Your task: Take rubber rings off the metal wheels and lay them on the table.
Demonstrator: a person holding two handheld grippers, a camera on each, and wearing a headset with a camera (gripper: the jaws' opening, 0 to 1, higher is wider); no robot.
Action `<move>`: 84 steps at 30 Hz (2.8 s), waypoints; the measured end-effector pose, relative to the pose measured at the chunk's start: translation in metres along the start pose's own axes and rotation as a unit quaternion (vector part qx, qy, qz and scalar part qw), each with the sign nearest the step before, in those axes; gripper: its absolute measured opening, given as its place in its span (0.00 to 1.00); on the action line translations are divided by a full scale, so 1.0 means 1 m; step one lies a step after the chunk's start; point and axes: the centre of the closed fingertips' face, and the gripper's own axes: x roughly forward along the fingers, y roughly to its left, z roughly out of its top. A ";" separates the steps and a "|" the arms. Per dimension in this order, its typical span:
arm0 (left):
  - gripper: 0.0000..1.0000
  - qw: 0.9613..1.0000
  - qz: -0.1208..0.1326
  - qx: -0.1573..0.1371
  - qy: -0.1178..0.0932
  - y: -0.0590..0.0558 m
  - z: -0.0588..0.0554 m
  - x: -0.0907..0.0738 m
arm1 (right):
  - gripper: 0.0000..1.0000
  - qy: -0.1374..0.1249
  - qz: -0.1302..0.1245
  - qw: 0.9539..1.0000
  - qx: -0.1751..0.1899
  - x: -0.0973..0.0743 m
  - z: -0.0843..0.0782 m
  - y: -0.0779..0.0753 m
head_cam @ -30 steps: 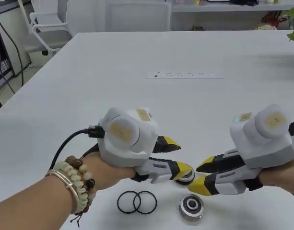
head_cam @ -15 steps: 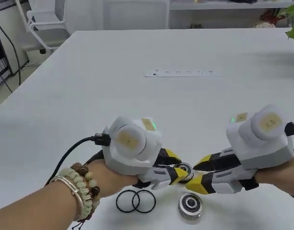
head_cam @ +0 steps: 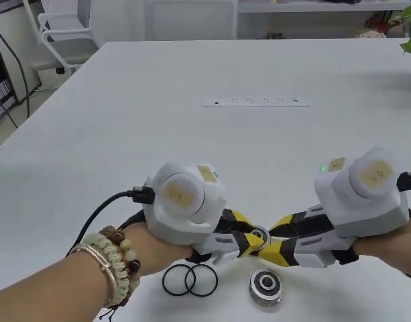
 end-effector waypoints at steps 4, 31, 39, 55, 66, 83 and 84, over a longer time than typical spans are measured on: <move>0.14 1.000 0.000 0.000 -0.001 0.000 0.000 0.000 | 0.18 0.001 -0.002 1.000 -0.012 -0.001 0.000 -0.001; 0.14 1.000 0.002 0.003 0.001 -0.001 -0.001 -0.002 | 0.00 0.018 -0.010 0.995 0.093 -0.007 -0.006 -0.010; 0.14 1.000 0.001 0.004 0.001 -0.001 -0.001 -0.002 | 0.00 -0.008 0.004 0.982 0.191 -0.009 -0.004 -0.011; 0.14 1.000 -0.001 0.004 -0.002 -0.002 -0.001 -0.003 | 0.00 -0.032 0.028 0.952 0.304 -0.012 0.000 -0.003; 0.14 1.000 0.000 0.007 -0.001 -0.002 -0.002 -0.003 | 0.00 -0.050 0.048 0.929 0.364 -0.013 0.002 -0.002; 0.14 1.000 -0.001 0.007 -0.005 -0.002 -0.004 -0.006 | 0.00 -0.053 0.054 0.927 0.367 -0.011 0.011 0.003; 0.14 1.000 -0.001 0.007 -0.005 -0.002 -0.004 -0.006 | 0.00 -0.053 0.054 0.927 0.366 -0.010 0.011 0.003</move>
